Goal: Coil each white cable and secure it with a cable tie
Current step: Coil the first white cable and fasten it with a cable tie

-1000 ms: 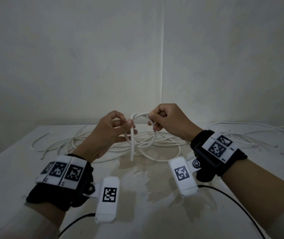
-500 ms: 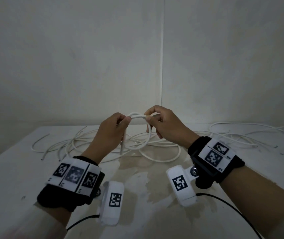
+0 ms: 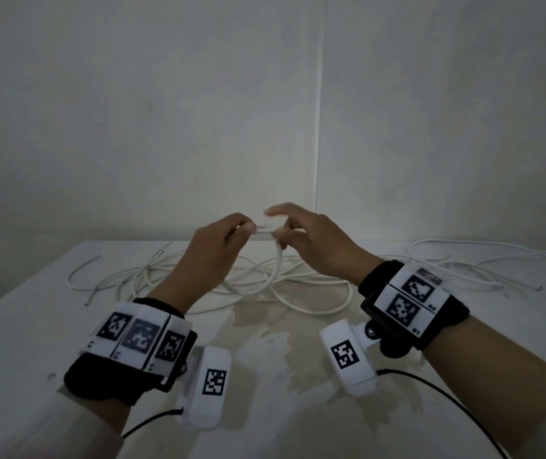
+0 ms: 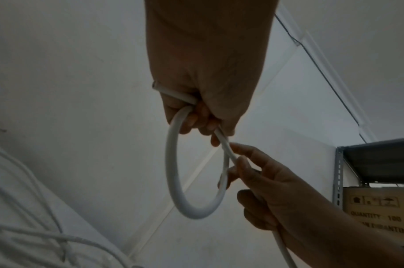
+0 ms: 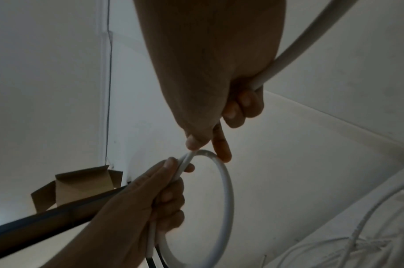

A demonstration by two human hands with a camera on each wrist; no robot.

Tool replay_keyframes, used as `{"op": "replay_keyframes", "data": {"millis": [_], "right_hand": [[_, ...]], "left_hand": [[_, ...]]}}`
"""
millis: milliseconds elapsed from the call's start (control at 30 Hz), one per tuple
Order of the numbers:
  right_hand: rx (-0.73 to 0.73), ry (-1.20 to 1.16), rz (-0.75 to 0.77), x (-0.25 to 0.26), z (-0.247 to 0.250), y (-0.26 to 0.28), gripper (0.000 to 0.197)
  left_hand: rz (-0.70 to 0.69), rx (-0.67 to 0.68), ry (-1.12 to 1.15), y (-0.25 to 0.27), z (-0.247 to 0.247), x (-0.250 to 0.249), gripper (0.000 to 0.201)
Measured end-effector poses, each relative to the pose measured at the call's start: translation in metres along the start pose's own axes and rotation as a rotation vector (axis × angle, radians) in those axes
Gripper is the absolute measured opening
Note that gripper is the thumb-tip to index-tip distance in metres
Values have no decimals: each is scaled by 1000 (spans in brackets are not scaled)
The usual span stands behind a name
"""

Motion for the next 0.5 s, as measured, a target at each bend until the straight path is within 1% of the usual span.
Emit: {"op": "replay_keyframes", "data": {"millis": [100,200,333,433,500], "right_hand": [[33,96,9,0,-8,-2,21],[36,79,38,4,-13,-3,16],[-3,43,31,2,-10,-9,19],[-21,21,29,2,-8,-8,23],[-44,-26,0,-1,-2,-8,26]], "left_hand": [[-38,83,-30,-4,2,1,18],[-3,132,-9,-4,2,8,24],[52,127,58,3,3,13,19],[52,76,65,5,9,17,20],[96,49,131,7,13,25,19]]}}
Point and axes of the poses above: each hand's wrist, its own y-axis away from the middle knuckle, its own z-axis out of the back of the hand, x = y × z, the point moved 9 cm from there along -y, towards the middle knuckle, and after that the axes turned 6 degrees about -x, right-handed, at the moved point
